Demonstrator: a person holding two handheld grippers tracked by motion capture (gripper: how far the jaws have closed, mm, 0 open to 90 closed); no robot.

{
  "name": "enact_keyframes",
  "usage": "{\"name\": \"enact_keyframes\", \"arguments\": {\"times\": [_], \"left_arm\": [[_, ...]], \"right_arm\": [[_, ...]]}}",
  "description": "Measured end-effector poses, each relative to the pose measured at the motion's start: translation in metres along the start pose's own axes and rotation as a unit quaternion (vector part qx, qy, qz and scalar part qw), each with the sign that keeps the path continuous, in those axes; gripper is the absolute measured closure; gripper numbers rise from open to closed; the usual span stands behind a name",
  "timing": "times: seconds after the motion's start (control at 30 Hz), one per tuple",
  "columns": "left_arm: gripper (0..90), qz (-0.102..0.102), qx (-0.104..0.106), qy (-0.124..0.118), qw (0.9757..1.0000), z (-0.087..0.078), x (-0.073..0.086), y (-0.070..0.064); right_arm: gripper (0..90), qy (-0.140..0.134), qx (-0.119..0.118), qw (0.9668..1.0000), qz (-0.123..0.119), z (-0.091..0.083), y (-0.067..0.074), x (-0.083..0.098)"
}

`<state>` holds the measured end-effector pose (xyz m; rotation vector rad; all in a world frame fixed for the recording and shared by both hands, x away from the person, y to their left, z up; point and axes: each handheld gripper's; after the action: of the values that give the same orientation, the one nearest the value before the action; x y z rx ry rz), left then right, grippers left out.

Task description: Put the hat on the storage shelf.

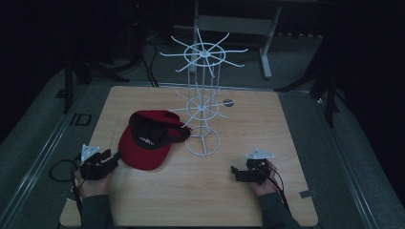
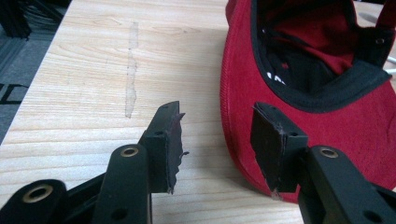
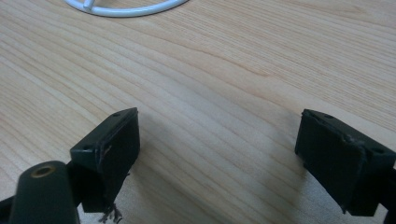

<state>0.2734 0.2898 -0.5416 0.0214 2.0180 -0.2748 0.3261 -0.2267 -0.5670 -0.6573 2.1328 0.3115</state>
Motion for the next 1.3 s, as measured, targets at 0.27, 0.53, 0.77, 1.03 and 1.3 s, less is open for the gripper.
{"name": "enact_keyframes", "arguments": {"times": [0.27,0.53,0.77,1.03,1.3], "left_arm": [[50.5,-0.018,0.015,-0.003,0.9997,-0.001,-0.013,0.008],[49.1,-0.016,0.029,0.016,0.9993,0.009,-0.035,0.018],[49.7,-0.005,0.06,0.066,0.9961,0.036,-0.041,0.018],[72.6,0.021,0.084,0.091,0.9921,0.04,-0.03,0.003],[71.9,0.023,0.156,0.114,0.9809,0.028,-0.011,-0.015]], "right_arm": [[13.7,0.0,0.0,1.0,0.0,0.0,0.0,0.0],[13.7,0.001,-0.001,1.0,0.001,0.0,0.0,0.0],[13.7,0.001,0.0,1.0,0.0,0.0,0.0,0.0],[13.7,0.0,-0.001,1.0,0.0,0.0,0.0,0.0],[13.7,0.0,-0.001,1.0,-0.001,0.0,0.0,0.0]]}}
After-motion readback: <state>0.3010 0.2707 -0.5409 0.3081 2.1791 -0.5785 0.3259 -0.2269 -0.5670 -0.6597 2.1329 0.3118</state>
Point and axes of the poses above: each handheld gripper's, and its own axes: z roughly forward along the jaws, x roughly out of its underside, y roughly to its left, and after that the axes turned 7 degrees about -y, right-handed
